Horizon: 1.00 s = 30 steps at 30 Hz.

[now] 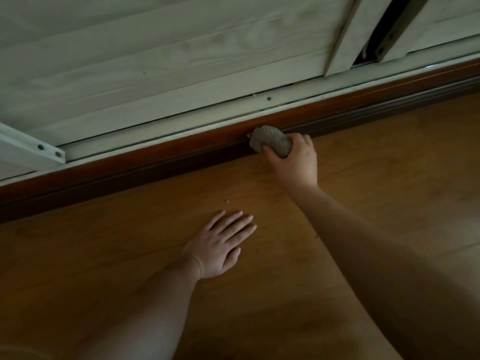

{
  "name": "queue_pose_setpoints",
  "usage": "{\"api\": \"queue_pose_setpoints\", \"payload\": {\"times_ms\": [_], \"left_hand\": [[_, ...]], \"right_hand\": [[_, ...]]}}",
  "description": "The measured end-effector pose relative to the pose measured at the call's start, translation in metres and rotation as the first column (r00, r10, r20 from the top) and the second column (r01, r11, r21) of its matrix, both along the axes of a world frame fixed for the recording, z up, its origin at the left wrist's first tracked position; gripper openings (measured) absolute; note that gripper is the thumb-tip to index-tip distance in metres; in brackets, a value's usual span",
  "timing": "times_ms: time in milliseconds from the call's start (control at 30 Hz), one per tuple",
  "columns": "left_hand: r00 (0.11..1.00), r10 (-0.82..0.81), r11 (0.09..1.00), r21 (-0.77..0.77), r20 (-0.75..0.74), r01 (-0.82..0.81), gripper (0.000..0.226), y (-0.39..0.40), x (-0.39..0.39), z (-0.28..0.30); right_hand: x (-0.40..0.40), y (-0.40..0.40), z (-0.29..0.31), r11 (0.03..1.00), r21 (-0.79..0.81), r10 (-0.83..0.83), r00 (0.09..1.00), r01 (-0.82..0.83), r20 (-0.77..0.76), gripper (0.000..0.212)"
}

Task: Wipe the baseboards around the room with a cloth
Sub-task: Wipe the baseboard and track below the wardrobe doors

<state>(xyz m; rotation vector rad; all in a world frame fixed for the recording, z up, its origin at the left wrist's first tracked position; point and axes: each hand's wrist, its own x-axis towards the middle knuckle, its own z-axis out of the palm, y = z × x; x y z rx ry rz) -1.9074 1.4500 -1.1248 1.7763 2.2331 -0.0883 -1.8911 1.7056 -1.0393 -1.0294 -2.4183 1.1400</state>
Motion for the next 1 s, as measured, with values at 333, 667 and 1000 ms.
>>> {"api": "queue_pose_setpoints", "payload": {"times_ms": [333, 667, 1000], "left_hand": [[1.000, 0.017, 0.999, -0.051, 0.008, -0.016, 0.065, -0.001, -0.001, -0.001], [1.000, 0.007, 0.999, -0.040, 0.024, -0.006, 0.065, -0.001, -0.001, -0.001], [1.000, 0.006, 1.000, 0.015, 0.004, -0.006, 0.060, -0.001, -0.003, -0.002]], "right_hand": [[0.032, 0.096, 0.015, 0.987, 0.136, -0.103, 0.989, 0.088, 0.107, 0.050], [0.046, 0.088, 0.012, 0.961, 0.028, -0.276, 0.955, 0.275, 0.108, 0.048], [-0.007, -0.076, -0.037, 0.973, -0.072, 0.226, 0.967, -0.219, 0.119, 0.047]]}}
